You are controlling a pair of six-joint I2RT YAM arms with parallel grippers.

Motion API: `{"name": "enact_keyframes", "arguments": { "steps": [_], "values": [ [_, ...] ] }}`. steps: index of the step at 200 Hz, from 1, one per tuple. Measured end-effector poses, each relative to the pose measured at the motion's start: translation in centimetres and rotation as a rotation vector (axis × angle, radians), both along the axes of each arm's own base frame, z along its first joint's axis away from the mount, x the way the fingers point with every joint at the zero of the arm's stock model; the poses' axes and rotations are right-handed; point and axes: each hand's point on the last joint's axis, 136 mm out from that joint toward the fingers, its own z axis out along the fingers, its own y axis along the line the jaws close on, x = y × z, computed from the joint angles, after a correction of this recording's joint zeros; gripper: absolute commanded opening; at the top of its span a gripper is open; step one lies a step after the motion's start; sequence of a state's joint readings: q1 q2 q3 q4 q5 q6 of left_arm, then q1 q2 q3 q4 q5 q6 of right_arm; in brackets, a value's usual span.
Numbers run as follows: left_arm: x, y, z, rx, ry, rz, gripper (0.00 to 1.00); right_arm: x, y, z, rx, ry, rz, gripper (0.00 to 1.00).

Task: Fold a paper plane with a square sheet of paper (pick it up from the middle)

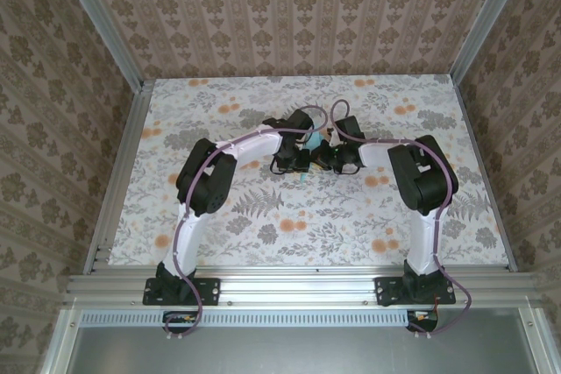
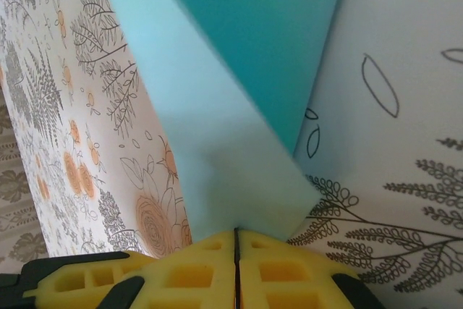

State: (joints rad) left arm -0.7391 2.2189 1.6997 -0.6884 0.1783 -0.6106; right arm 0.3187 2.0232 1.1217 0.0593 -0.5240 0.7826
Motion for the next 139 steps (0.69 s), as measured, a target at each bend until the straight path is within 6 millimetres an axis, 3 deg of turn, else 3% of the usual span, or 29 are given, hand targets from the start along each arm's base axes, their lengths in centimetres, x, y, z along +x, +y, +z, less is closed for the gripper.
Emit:
{"name": "enact_keyframes", "arguments": {
  "steps": [32,58,102,139],
  "values": [
    [-0.1,0.3,0.4,-0.023,0.009,0.014,0.27,0.2,-0.3,-0.1,-0.032,0.003,0.006,0.09],
    [-0.1,1.4,1.3,-0.096,0.029,0.048,0.28,0.2,-0.4,-0.1,-0.055,0.008,0.019,0.09],
    [1.7,0.3,3.8,-0.321,0.003,0.069,0.15,0.3,-0.3,-0.2,-0.066,0.010,0.034,0.09],
    [1.2,-1.2,3.9,-0.410,0.025,0.038,0.10,0.4,-0.3,-0.2,-0.068,0.011,0.035,0.09]
  ]
}}
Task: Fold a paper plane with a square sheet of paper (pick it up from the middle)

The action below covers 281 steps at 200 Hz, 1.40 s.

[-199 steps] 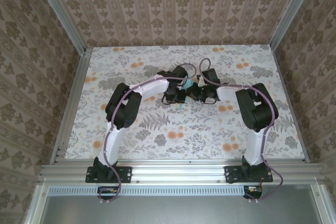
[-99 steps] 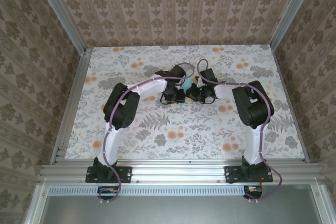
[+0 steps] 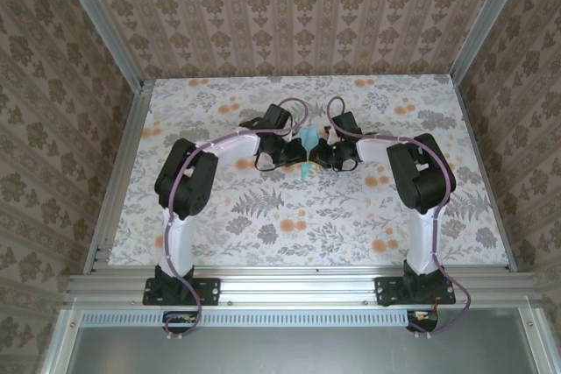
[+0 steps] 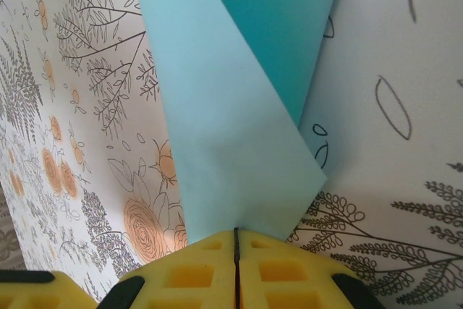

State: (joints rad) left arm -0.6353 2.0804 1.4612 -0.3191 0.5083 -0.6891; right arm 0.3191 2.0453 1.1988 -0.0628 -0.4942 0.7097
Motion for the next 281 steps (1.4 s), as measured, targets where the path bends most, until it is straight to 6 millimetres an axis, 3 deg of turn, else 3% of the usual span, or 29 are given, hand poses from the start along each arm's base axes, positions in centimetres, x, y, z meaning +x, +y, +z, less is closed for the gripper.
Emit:
{"name": "enact_keyframes", "arguments": {
  "steps": [107,219,281],
  "values": [
    [-1.9,0.0,-3.5,0.022,0.087,-0.028,0.08,0.4,0.3,0.0,0.005,0.004,0.004,0.09],
    [-2.6,-0.2,-3.7,0.016,0.061,-0.037,0.10,0.5,0.3,-0.1,0.001,0.020,0.003,0.09],
    [-5.7,0.1,-3.7,0.063,0.081,-0.068,0.12,0.5,0.3,-0.1,0.000,0.024,0.005,0.09]
  ]
}}
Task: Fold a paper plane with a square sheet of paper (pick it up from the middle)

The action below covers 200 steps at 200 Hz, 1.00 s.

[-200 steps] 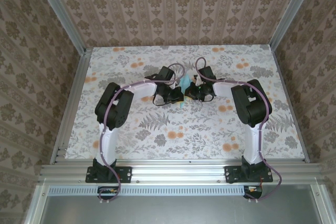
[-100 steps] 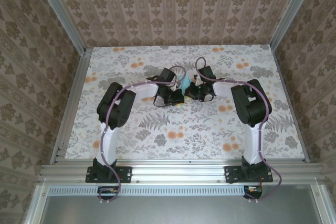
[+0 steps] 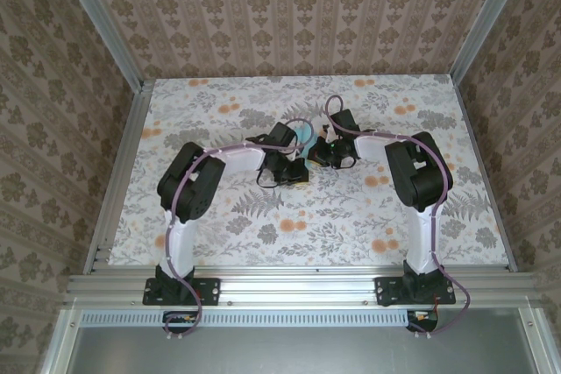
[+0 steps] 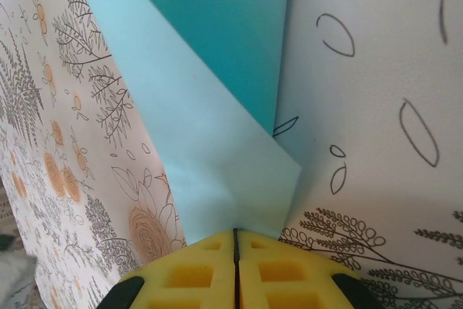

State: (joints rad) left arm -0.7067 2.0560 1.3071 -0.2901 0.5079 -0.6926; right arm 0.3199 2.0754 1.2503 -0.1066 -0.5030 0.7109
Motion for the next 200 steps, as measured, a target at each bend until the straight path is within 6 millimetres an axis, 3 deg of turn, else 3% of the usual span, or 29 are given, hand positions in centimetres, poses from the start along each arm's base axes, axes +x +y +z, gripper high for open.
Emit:
{"name": "enact_keyframes", "arguments": {
  "steps": [32,56,82,114,138,200],
  "values": [
    [-1.3,1.7,0.5,0.041,0.018,0.015,0.17,-0.2,0.3,0.0,0.002,0.006,-0.001,0.09],
    [-0.6,3.7,2.8,0.044,-0.039,0.075,0.22,-0.7,0.5,0.0,0.001,0.005,-0.031,0.11],
    [0.6,5.3,4.9,0.019,-0.112,0.140,0.26,-3.1,2.1,0.1,-0.010,0.033,-0.045,0.12],
    [0.7,5.5,3.8,0.016,-0.129,0.151,0.29,-5.4,4.8,0.3,0.013,0.063,-0.038,0.17],
    [0.5,5.8,2.8,0.031,-0.133,0.149,0.30,-5.2,4.8,1.0,0.025,0.057,-0.046,0.26],
    [1.6,6.3,2.7,0.045,-0.191,0.157,0.32,-2.6,1.3,8.1,0.038,-0.145,-0.049,0.39]
  ]
}}
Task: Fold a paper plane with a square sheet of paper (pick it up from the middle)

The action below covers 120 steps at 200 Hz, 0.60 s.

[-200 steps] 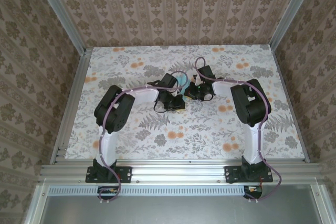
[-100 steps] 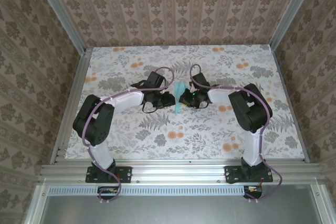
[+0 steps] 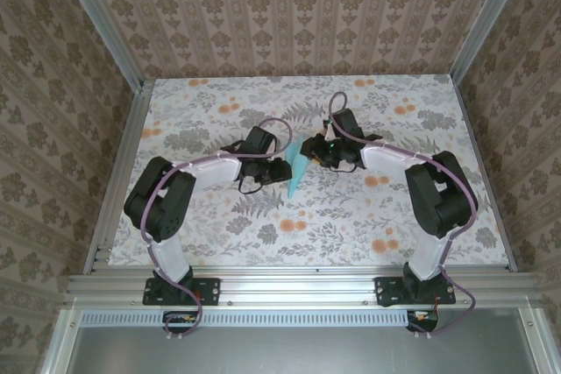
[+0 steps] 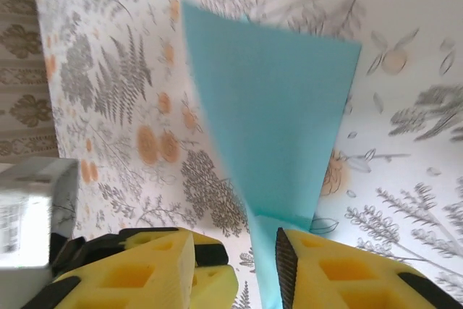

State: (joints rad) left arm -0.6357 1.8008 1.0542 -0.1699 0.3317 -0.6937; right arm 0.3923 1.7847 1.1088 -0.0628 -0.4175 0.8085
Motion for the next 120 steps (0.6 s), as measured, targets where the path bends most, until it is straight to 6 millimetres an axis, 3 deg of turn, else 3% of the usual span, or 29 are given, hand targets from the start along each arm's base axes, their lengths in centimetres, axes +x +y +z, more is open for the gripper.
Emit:
{"name": "enact_keyframes", "arguments": {
  "steps": [28,63,97,120],
  "values": [
    [1.3,1.0,0.2,0.005,-0.017,0.033,0.30,0.2,-1.0,-0.1,-0.051,-0.041,0.037,0.46],
    [3.9,1.5,1.6,-0.006,-0.068,0.071,0.26,-0.4,-0.3,-1.4,-0.066,-0.042,0.115,0.55],
    [4.5,1.7,1.1,-0.013,-0.062,0.078,0.25,-0.8,0.6,-1.3,-0.075,-0.073,0.175,0.45],
    [4.5,1.6,1.0,-0.018,-0.064,0.076,0.27,0.1,1.3,-1.4,-0.090,-0.078,0.198,0.41]
  ]
}}
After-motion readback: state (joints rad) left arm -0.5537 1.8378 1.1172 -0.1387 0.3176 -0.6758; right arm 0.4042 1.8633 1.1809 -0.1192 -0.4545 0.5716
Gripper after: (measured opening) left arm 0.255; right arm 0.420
